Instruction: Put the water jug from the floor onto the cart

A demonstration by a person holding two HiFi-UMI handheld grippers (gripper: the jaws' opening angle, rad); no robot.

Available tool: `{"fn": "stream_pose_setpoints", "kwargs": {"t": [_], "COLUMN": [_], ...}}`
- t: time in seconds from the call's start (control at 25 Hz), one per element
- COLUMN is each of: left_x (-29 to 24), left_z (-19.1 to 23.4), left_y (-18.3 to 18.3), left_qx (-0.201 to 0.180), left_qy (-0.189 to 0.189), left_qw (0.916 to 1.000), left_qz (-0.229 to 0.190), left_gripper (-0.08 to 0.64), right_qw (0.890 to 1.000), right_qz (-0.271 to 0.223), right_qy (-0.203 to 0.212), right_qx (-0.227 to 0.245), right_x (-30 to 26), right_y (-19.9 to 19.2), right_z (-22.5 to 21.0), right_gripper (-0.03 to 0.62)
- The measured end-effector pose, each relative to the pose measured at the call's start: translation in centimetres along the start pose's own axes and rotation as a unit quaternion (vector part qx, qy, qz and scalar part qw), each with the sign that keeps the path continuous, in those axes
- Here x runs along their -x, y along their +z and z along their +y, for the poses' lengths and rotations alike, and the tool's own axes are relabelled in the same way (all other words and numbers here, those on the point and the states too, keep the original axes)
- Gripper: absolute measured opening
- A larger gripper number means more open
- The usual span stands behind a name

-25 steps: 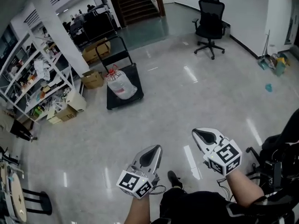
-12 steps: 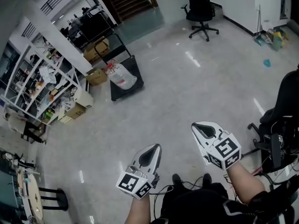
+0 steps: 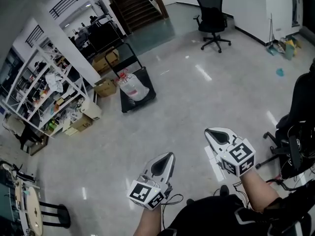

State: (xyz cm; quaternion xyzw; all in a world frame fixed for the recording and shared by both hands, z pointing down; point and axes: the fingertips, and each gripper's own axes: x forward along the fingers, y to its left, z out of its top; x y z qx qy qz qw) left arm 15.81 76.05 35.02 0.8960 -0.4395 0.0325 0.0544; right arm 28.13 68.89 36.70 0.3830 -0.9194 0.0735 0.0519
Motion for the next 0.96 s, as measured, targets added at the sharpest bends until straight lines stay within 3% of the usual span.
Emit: {"fn": "stream_pose_setpoints", "kwargs": {"t": [0.2,0.68,0.96], "left_x": [2.3,3.9,3.3], "left_z": [3.0,0.4,-0.1], "left_y": [0.7,1.5,1.8], "left_qx": [0.021,0.022,0.016], "left_qy": [0.014,-0.006,0.001], "left_qw": [0.9996,0.9993,0.9992], "left_qz": [-0.014,-0.03,-0.035], "left_gripper": [-0.005,-0.005,-0.005], "right_qw": [1.0,1.0,1.0], "right_qz": [0.007,0.017,0.017], "right_qy": [0.005,-0.004,0.003], "right_qx": [-0.007,0.0,0.005], "right_x": [-1.5,0.6,0.7], "right_y": [0.8,0.6,0.8], "right_z": [2.8,4.6,4.0], "right_gripper": [0.002,0.002,0.002]}}
